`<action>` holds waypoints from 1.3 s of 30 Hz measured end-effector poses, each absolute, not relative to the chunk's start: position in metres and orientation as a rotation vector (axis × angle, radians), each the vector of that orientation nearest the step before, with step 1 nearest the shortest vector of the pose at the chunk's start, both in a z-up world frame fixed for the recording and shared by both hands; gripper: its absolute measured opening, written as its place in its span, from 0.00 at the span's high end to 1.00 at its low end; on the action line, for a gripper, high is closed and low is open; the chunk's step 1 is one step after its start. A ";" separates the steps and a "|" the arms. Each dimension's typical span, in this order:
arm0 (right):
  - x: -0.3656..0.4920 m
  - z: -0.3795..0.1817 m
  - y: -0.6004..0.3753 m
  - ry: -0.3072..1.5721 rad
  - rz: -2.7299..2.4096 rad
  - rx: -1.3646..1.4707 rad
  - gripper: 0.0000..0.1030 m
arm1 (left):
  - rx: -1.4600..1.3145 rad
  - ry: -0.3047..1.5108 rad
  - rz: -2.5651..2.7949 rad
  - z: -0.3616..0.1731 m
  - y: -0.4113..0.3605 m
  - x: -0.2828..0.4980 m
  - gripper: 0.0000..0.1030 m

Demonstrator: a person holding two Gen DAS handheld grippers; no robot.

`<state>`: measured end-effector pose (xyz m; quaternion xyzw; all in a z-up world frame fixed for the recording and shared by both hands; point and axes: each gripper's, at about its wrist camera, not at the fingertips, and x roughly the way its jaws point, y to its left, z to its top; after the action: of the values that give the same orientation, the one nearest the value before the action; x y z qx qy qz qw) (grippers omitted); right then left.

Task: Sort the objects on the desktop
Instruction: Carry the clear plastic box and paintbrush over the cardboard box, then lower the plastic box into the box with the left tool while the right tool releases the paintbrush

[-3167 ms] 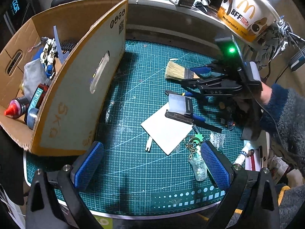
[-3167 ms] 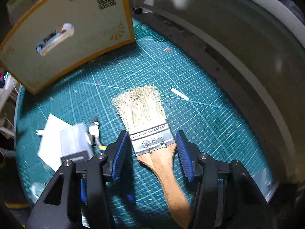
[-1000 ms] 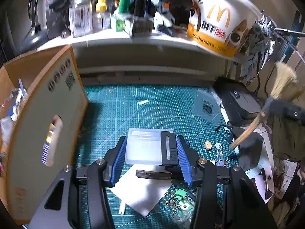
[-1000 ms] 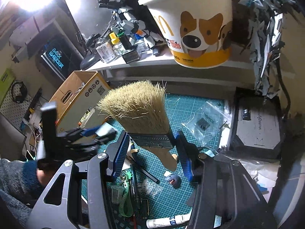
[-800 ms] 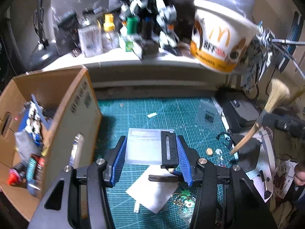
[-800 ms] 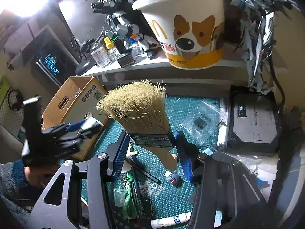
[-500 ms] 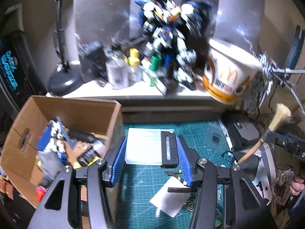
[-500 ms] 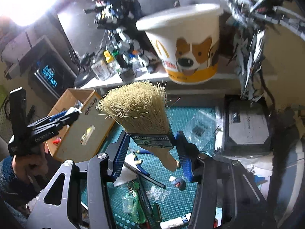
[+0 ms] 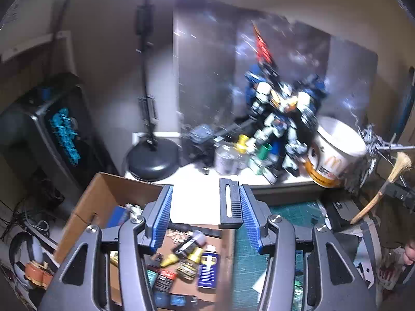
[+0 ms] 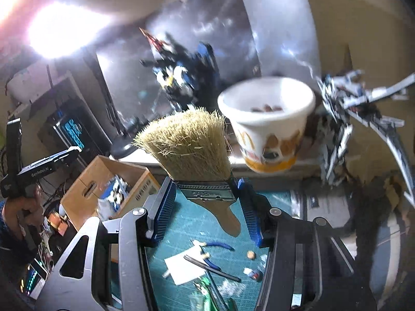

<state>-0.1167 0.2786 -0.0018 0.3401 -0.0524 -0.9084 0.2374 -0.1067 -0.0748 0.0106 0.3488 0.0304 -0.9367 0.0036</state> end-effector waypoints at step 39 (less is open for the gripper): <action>-0.113 -0.136 -0.055 0.133 -1.970 1.556 0.54 | 1.890 -0.212 -2.491 -0.130 -0.248 -0.138 0.50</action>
<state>-0.1129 -0.0553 -0.1357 0.5889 0.0502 -0.7453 0.3087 -0.1384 -0.2482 -0.1298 0.6030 -0.0675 -0.7949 0.0039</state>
